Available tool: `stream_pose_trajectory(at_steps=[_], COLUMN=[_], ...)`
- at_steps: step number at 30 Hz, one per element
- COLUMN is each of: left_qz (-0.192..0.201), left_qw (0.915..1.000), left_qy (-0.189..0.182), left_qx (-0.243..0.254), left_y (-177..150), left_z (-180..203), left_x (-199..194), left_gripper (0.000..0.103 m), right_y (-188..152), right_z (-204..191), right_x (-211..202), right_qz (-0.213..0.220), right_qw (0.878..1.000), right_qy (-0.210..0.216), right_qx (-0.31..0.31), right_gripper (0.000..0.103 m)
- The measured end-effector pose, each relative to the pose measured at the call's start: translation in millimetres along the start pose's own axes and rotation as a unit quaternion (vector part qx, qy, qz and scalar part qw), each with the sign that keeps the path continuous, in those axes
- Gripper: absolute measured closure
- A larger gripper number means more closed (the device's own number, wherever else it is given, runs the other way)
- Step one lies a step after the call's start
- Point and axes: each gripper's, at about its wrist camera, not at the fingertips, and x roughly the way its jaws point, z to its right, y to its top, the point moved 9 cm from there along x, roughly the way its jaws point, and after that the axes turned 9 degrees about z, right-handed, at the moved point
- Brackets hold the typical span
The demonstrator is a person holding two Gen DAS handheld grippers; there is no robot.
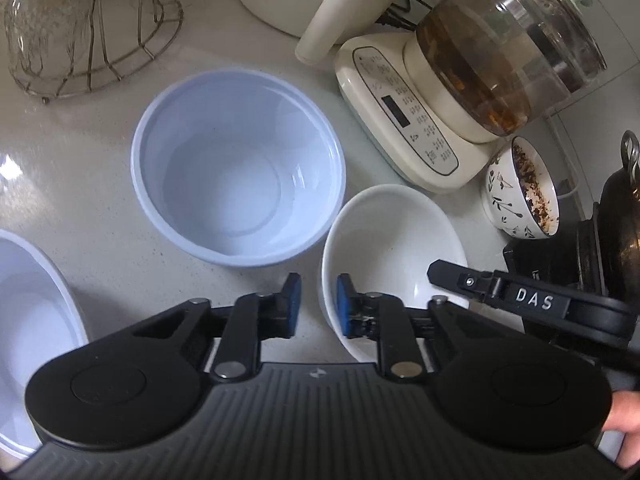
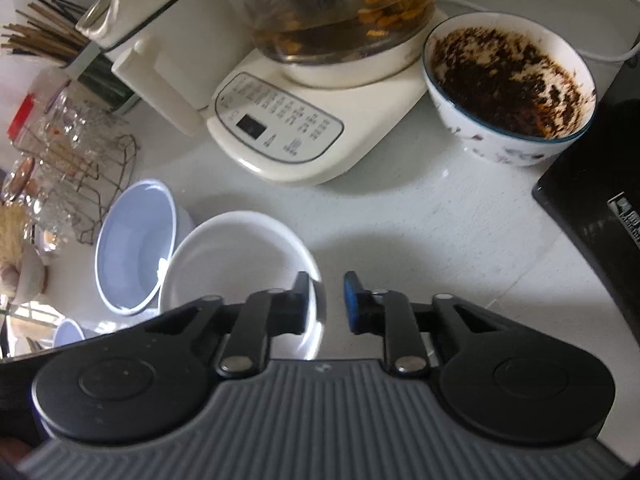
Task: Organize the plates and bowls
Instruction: 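Close the left gripper on the ceramic bowl rim while the right gripper grips it too, then lift the ceramic bowl with both grippers and carry it over the plastic bowl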
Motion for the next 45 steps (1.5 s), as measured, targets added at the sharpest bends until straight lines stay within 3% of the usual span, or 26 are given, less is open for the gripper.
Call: stream_pose_trajectory(at_steps=[5, 22, 45], left_qz=[0.002, 0.007, 0.062], left_qw=[0.9999, 0.9998, 0.9972], left_qy=[0.003, -0.013, -0.042], left_qx=[0.012, -0.012, -0.001], left_y=[2, 4, 33], left_z=[7, 6, -47], left_x=[0, -51, -178], left_gripper=[0.092, 0.092, 0.092], right_y=[-4, -12, -26], right_z=[-3, -22, -130], right_x=[-3, -53, -123], right_qz=[-0.002, 0.006, 0.068], right_qw=[1.0, 1.0, 0.996], right_qy=[-0.008, 0.013, 0.054], right_qx=[-0.011, 0.01, 0.006], right_gripper=[0.093, 0.092, 0.091])
